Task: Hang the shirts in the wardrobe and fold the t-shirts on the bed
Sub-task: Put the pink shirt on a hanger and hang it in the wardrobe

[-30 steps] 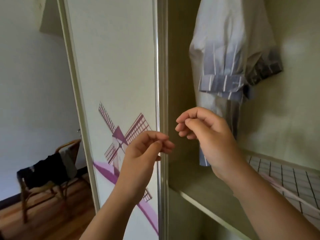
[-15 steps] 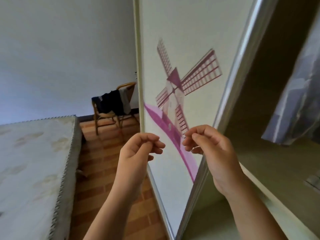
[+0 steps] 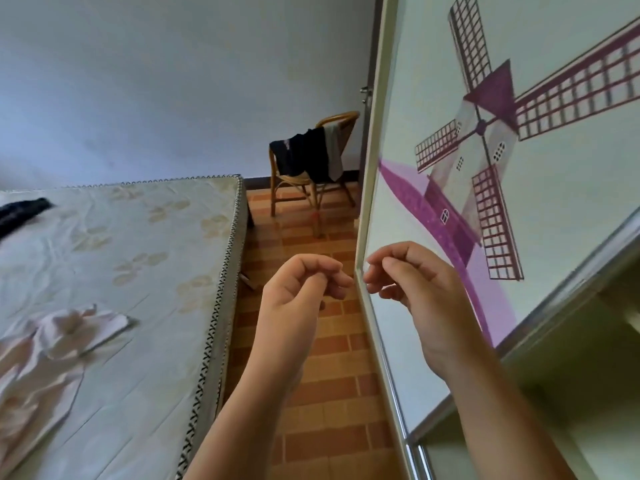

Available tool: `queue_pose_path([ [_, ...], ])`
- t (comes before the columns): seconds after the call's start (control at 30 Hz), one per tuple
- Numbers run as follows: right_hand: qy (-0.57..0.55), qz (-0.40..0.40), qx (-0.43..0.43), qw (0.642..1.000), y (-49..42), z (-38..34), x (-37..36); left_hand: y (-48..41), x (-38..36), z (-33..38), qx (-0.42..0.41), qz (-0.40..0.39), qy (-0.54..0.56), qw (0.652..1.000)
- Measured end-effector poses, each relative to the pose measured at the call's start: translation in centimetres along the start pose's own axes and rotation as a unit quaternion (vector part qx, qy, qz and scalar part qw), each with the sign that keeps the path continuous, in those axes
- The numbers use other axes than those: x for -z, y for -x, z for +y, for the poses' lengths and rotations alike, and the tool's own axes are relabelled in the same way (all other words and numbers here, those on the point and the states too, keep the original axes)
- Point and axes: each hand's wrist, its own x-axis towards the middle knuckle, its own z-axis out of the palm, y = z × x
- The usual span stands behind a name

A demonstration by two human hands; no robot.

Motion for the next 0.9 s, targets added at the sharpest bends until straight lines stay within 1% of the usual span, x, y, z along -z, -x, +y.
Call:
queue_pose_path([
  [0.1, 0.008, 0.037, -0.007, 0.999, 0.4, -0.1, 1.0, -0.4, -1.2, 0.2, -0.001, -0.047, 0.007, 0.999],
  [0.2, 0.005, 0.091, -0.011, 0.996, 1.3, -0.6, 2.9, -0.4, -3.4, 0.2, 0.004, -0.117, 0.014, 0.993],
  [0.3, -0.002, 0.163, -0.018, 0.986, 3.2, -1.0, 5.5, 0.2, -6.4, 0.3, 0.005, -0.202, 0.018, 0.979],
  [0.4, -0.004, 0.243, -0.021, 0.970, 5.7, -1.5, 8.3, 1.6, -9.9, 0.7, 0.005, -0.287, 0.039, 0.957],
  [0.5, -0.001, 0.330, -0.021, 0.944, 8.9, -1.9, 11.4, 3.9, -13.5, 1.0, 0.015, -0.370, 0.078, 0.925],
  [0.63, 0.022, 0.424, -0.017, 0.905, 13.7, -2.8, 14.8, 7.7, -17.6, 1.4, 0.019, -0.469, 0.103, 0.877],
  [0.77, 0.049, 0.517, -0.024, 0.855, 19.2, -3.9, 17.5, 11.9, -21.1, 1.1, 0.034, -0.548, 0.098, 0.830],
  [0.9, 0.079, 0.588, -0.038, 0.804, 24.1, -4.4, 19.6, 16.3, -23.8, 0.9, 0.052, -0.617, 0.058, 0.783],
])
